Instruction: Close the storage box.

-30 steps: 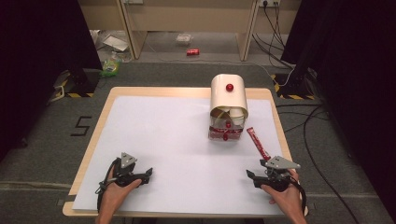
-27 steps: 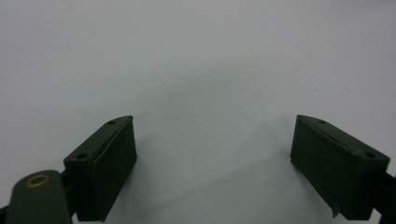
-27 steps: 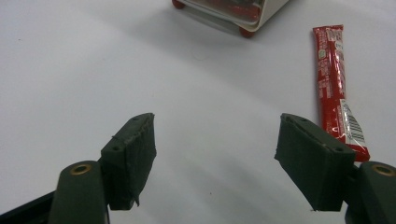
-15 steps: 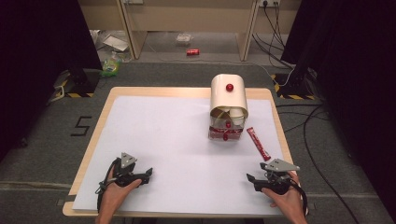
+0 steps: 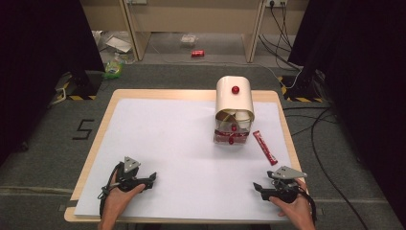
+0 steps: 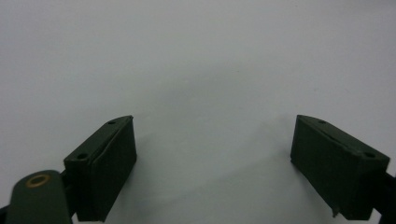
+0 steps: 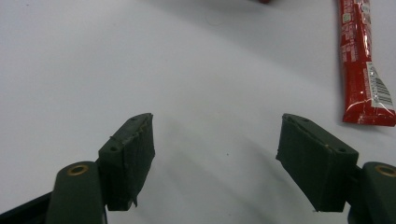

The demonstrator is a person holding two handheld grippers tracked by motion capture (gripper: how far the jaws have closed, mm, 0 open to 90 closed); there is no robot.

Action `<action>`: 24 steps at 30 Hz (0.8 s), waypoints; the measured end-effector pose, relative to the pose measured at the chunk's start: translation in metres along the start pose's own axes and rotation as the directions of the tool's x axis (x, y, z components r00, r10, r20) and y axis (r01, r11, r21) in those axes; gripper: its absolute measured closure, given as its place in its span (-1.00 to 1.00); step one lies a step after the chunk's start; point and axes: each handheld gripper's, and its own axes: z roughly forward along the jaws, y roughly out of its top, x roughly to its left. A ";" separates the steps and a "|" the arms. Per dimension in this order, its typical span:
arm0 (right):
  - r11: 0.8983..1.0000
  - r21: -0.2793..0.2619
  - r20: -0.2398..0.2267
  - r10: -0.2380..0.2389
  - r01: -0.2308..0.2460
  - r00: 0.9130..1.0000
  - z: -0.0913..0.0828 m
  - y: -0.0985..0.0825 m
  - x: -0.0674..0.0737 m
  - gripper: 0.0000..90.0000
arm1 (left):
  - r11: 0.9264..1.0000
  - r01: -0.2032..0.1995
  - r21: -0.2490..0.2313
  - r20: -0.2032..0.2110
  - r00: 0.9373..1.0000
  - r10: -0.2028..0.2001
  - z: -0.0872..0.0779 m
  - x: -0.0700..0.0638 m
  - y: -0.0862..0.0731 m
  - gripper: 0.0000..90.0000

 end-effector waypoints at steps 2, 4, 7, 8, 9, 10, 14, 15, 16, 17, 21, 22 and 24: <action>1.000 0.005 -0.002 -0.001 0.001 1.000 0.000 -0.001 0.000 -0.39 | 1.000 0.000 0.000 0.000 1.000 0.000 0.000 0.000 0.000 -0.70; 1.000 0.009 -0.003 -0.002 0.003 1.000 -0.001 -0.002 0.001 -0.39 | 1.000 0.000 0.000 0.000 1.000 0.000 0.000 0.000 0.000 -0.70; 1.000 0.014 -0.006 -0.001 0.001 1.000 -0.001 -0.004 0.001 -0.39 | 1.000 -0.001 0.000 0.000 1.000 0.001 0.000 0.000 0.000 -0.70; 1.000 0.018 -0.007 -0.002 0.003 1.000 -0.002 -0.004 0.002 -0.39 | 1.000 0.000 -0.001 0.000 1.000 0.000 0.000 0.000 0.000 -0.70; 1.000 0.021 -0.007 -0.004 0.004 1.000 -0.002 -0.005 0.002 -0.39 | 1.000 0.000 -0.001 0.001 1.000 0.000 0.000 0.000 0.000 -0.70; 1.000 0.023 -0.008 -0.002 0.002 1.000 -0.002 -0.005 0.002 -0.39 | 1.000 0.000 -0.001 0.000 1.000 0.000 0.000 0.000 0.000 -0.70; 1.000 0.030 -0.010 -0.007 0.008 1.000 -0.002 -0.007 0.002 -0.40 | 1.000 0.000 -0.001 0.000 1.000 0.000 0.000 0.000 0.000 -0.70; 0.999 0.031 -0.011 -0.006 0.006 1.000 -0.002 -0.007 0.002 -0.40 | 1.000 0.000 0.000 0.000 1.000 0.000 0.000 0.000 0.000 -0.70; 0.999 0.032 -0.013 -0.004 0.005 1.000 -0.003 -0.007 0.003 -0.40 | 1.000 0.000 -0.001 0.000 1.000 0.000 0.000 0.000 0.000 -0.70; 0.999 0.035 -0.013 -0.006 0.006 1.000 -0.003 -0.008 0.003 -0.40 | 1.000 0.000 -0.001 0.000 1.000 0.000 0.000 0.000 0.000 -0.70; 0.999 0.046 -0.015 -0.009 0.010 1.000 -0.002 -0.009 0.003 -0.41 | 1.000 0.000 0.000 0.000 1.000 0.000 0.000 0.000 0.000 -0.70; 0.999 0.046 -0.015 -0.009 0.010 1.000 -0.002 -0.009 0.003 -0.41 | 1.000 0.000 0.000 0.000 1.000 0.000 0.000 0.000 0.000 -0.70; 0.999 0.048 -0.016 -0.011 0.012 1.000 -0.002 -0.010 0.003 -0.42 | 1.000 0.000 -0.001 0.000 1.000 0.000 0.000 0.000 0.000 -0.70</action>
